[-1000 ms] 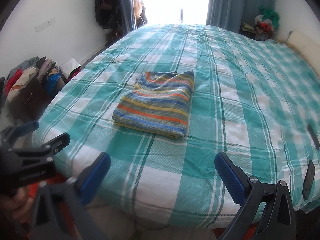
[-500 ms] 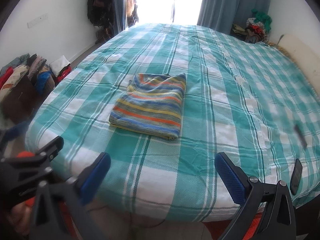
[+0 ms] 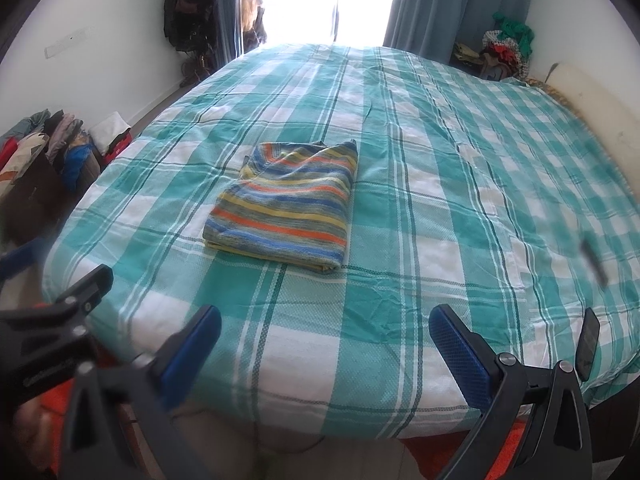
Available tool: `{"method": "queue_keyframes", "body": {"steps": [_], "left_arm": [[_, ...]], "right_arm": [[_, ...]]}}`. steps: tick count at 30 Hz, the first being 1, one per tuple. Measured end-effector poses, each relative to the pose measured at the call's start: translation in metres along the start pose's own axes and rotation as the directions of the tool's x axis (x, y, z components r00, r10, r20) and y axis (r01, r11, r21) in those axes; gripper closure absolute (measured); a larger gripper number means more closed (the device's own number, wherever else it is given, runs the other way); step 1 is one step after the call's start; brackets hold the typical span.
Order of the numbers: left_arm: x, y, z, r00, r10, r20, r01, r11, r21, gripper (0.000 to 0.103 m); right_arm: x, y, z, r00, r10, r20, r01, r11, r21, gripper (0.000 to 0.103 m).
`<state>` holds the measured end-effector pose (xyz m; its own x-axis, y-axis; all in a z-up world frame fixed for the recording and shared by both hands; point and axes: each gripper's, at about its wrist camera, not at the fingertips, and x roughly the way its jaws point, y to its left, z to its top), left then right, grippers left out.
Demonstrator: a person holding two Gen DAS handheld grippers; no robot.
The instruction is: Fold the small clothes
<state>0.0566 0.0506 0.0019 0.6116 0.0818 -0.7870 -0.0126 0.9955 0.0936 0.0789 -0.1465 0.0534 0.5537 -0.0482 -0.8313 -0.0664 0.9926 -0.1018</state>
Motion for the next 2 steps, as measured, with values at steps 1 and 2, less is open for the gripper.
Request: {"method": "queue_keyframes", "body": {"steps": [1,2], "left_arm": [[-0.0008,-0.0012,0.0004,1.0,0.002,0.003,-0.002,1.0,0.007,0.003],[-0.0015,-0.0024,0.0007,1.0,0.004,0.006,-0.005,1.0,0.014,0.003]], "right_arm": [[0.0002,-0.0003,-0.0001,1.0,0.0,0.001,0.0,1.0,-0.001,0.001],[0.0,-0.0008,-0.0003,1.0,-0.002,0.002,0.002,1.0,-0.002,0.001]]}}
